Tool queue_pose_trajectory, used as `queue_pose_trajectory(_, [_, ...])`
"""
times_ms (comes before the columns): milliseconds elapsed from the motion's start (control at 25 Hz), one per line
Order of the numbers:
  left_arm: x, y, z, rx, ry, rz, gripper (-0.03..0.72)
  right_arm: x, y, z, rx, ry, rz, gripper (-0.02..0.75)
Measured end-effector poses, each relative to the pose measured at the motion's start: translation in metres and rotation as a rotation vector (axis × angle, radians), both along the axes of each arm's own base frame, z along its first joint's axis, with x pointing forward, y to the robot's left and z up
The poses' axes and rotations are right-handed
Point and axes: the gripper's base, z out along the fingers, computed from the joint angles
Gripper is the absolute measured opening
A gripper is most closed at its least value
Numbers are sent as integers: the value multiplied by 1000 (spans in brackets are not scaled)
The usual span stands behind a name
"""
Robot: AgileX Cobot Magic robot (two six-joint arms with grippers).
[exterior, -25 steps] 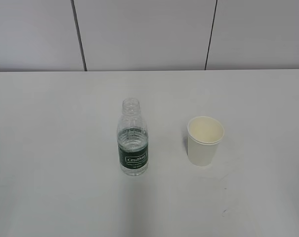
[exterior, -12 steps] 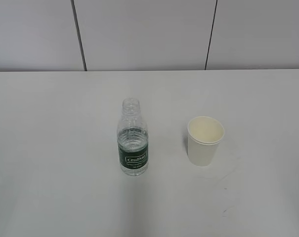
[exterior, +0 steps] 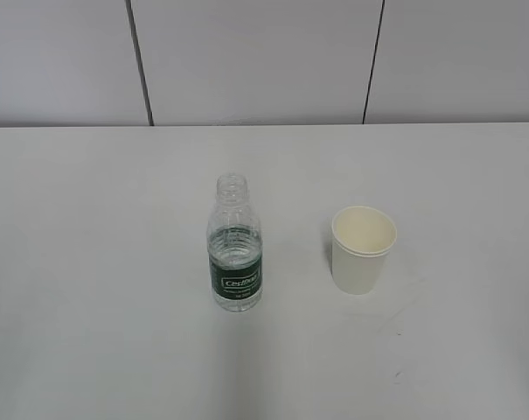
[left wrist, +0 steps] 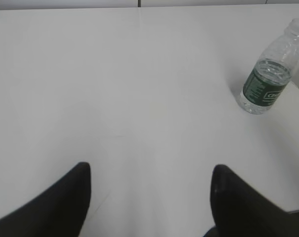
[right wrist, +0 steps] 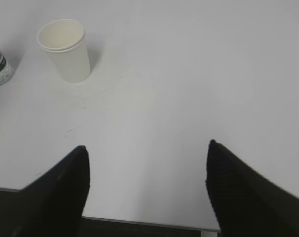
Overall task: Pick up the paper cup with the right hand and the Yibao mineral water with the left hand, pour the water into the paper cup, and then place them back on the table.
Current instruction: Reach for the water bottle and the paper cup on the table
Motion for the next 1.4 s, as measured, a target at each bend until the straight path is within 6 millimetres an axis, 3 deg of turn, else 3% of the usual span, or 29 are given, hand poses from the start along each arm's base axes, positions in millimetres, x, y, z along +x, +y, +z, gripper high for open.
queue_pose_trajectory(560, [0, 0, 0, 0, 0, 0, 470, 0, 0, 1, 0, -2, 0, 575])
queue_pose_trajectory(720, [0, -1, 2, -12, -17, -7, 489, 0, 0, 9, -1, -71, -2, 575])
queue_pose_trajectory(840, [2, -3, 14, -51, -130, -16, 490, 5, -1, 18, -7, -186, -7, 576])
queue_pose_trajectory(1000, [13, -1, 23, -59, -319, 12, 490, 23, 0, 18, -10, -273, -5, 576])
queue_pose_trajectory(1400, [47, 2, -9, -73, -525, 60, 490, 76, 2, -1, -102, -439, 20, 576])
